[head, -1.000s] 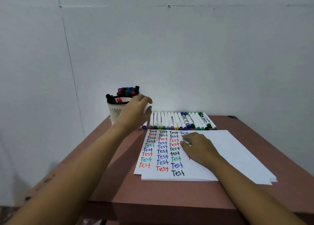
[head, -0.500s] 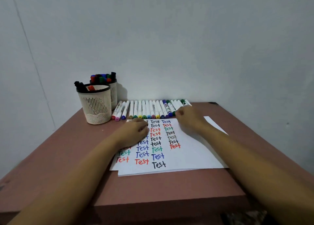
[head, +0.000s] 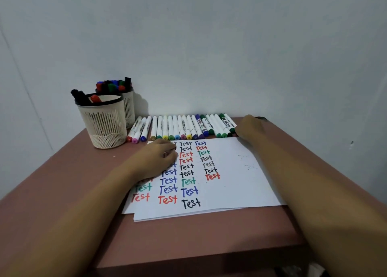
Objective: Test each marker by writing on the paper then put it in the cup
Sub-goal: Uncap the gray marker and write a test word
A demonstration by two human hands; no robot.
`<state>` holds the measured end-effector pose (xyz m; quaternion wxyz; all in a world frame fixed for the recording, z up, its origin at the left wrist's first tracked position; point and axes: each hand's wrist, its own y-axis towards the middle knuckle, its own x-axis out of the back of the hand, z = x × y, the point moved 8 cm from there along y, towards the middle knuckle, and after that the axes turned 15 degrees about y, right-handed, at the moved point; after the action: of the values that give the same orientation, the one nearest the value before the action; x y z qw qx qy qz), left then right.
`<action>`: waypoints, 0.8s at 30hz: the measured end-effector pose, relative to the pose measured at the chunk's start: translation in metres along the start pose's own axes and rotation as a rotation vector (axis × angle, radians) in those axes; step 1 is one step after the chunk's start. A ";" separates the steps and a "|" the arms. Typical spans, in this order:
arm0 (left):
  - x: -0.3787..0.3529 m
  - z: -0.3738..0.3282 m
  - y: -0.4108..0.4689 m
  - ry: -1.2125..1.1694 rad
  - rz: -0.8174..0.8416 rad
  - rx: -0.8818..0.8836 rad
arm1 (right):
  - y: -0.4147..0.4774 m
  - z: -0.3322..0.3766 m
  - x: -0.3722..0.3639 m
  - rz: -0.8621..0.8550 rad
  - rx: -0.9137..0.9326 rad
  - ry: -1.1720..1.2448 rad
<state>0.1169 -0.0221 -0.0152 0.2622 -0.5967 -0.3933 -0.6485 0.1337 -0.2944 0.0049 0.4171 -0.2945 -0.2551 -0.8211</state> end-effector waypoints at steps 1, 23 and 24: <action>0.000 0.000 0.000 -0.001 0.005 0.003 | -0.003 0.000 0.002 -0.031 -0.021 0.033; 0.039 -0.019 -0.020 -0.157 -0.276 -0.085 | -0.108 0.043 0.007 0.146 0.098 0.965; 0.038 -0.022 -0.019 -0.150 -0.253 -0.101 | -0.112 0.043 0.003 0.166 0.094 0.992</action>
<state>0.0834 -0.0248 0.0184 0.1180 -0.6016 -0.4509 -0.6487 0.0503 -0.2095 0.0175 0.5649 0.1309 -0.0385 -0.8138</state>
